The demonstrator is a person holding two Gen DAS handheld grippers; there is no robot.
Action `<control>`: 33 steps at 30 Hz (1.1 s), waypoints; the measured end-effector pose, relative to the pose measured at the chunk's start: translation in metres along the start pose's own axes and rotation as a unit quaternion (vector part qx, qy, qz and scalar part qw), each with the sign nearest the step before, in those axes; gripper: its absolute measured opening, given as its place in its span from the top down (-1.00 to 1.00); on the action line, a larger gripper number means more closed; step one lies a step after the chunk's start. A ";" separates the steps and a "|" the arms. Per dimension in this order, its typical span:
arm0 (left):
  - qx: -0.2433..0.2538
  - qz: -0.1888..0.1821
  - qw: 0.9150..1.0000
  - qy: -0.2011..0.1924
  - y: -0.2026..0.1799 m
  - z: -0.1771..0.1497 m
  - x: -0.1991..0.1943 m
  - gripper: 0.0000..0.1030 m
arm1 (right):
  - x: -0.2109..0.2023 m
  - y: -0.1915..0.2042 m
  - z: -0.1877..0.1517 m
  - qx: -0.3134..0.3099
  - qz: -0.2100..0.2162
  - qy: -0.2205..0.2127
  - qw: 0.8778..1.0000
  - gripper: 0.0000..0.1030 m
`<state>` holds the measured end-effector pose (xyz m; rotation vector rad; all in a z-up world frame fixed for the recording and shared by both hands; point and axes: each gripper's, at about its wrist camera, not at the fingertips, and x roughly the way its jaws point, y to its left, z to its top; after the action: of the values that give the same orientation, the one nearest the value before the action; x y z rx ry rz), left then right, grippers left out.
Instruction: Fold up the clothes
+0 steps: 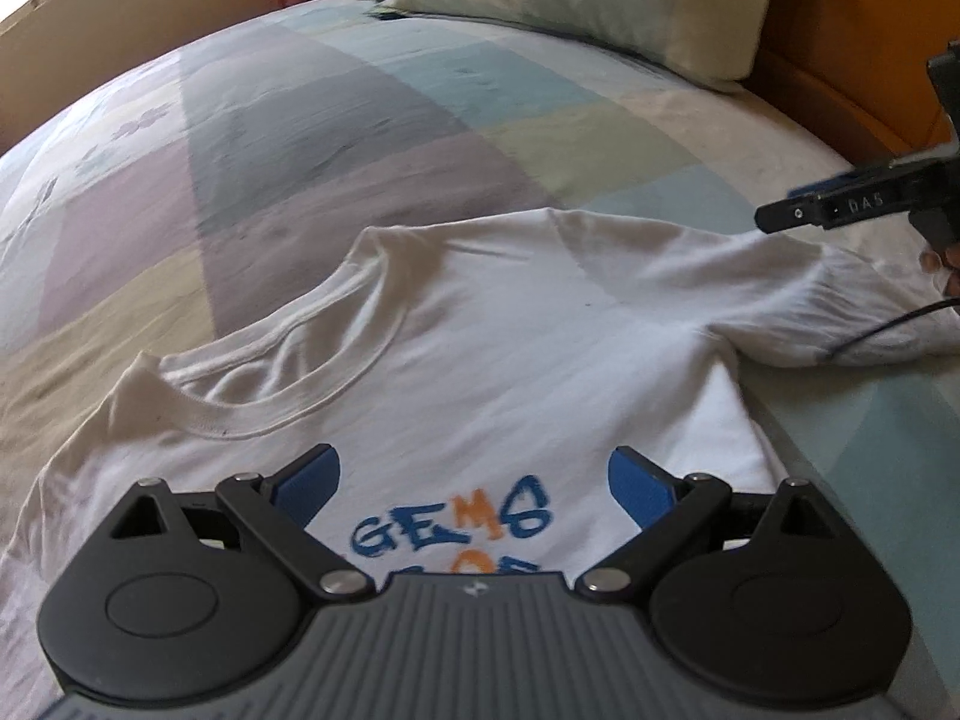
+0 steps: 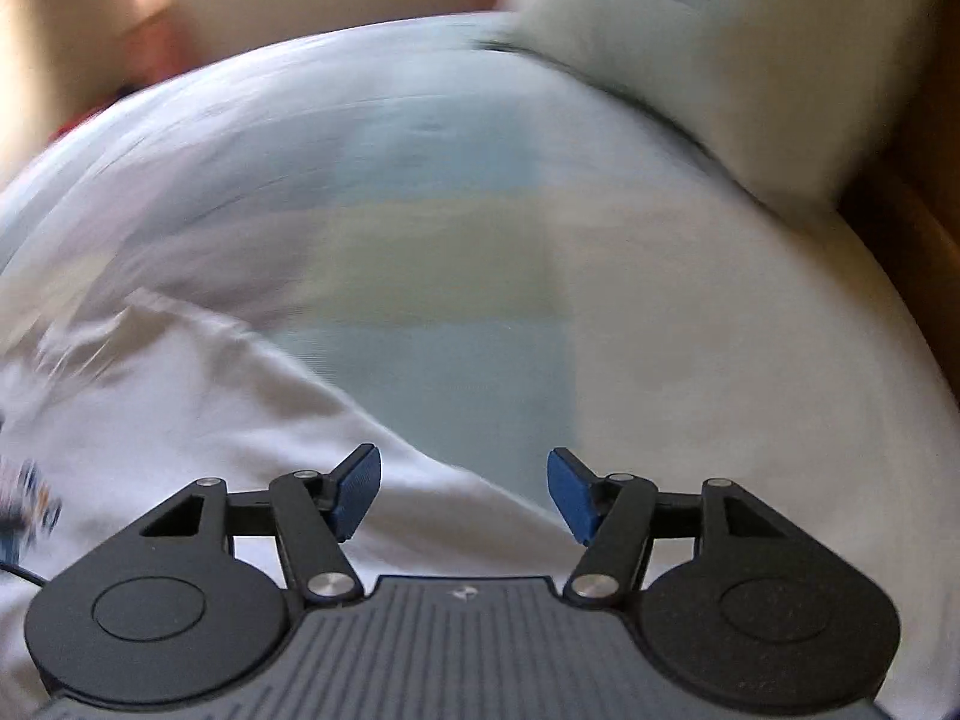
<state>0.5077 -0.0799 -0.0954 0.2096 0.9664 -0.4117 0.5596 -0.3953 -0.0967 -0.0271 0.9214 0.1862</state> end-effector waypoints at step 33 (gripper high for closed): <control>-0.017 0.006 1.000 0.000 0.016 -0.006 0.003 -0.86 | -0.041 0.096 -0.059 -0.318 0.112 0.047 0.940 0.68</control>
<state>0.5114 -0.0645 -0.1015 0.1855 0.9717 -0.3834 0.4720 -0.3128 -0.0944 -0.5353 0.9262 0.6950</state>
